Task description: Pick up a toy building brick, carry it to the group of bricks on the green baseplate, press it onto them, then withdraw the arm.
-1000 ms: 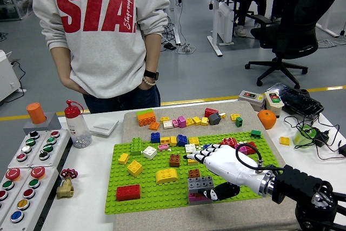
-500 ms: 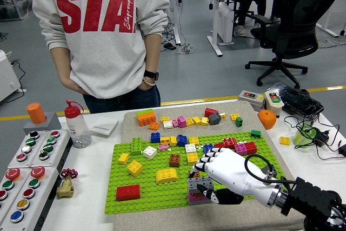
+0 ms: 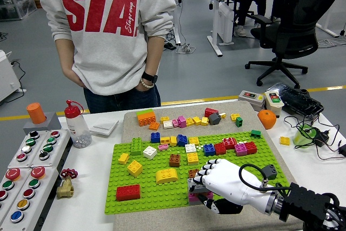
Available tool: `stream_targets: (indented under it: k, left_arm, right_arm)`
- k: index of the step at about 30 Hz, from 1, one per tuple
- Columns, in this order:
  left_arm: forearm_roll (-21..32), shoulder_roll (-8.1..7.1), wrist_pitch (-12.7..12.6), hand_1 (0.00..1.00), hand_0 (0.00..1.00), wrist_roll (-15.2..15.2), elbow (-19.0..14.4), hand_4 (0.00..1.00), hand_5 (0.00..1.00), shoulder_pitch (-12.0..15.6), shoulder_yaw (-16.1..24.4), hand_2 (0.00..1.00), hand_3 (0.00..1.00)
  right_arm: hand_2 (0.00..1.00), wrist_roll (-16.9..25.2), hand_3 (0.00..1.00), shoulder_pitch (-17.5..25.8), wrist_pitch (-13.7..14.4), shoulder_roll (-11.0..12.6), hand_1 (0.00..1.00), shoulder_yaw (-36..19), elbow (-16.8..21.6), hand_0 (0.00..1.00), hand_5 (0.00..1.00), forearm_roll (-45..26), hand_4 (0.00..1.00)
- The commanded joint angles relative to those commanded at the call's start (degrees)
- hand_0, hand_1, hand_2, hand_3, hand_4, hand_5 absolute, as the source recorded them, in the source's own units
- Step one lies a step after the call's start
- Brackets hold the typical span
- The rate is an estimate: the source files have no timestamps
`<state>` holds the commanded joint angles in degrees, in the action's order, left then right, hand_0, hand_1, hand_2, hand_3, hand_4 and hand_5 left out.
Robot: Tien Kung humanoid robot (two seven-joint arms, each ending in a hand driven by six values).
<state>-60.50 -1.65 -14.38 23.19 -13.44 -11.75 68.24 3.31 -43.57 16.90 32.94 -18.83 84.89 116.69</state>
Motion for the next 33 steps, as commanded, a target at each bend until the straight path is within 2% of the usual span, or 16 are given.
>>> stream_targets:
  k: [12,33]
  left_arm:
    - [0.1,-0.03,0.0,0.594,0.63,0.0,0.0,0.303,0.934,-0.2,-0.1,0.609,0.401]
    - [0.1,-0.08,0.1,0.594,0.631,-0.1,0.0,0.303,0.934,-0.4,-0.1,0.61,0.402]
  right_arm:
    - [0.631,-0.2,0.617,-0.2,-1.4,-0.5,0.646,0.7,-1.9,0.623,0.267,-0.5,0.476]
    - [0.617,-1.0,0.614,0.3,-2.7,-0.6,0.63,1.1,-2.1,0.603,0.276,-0.5,0.485]
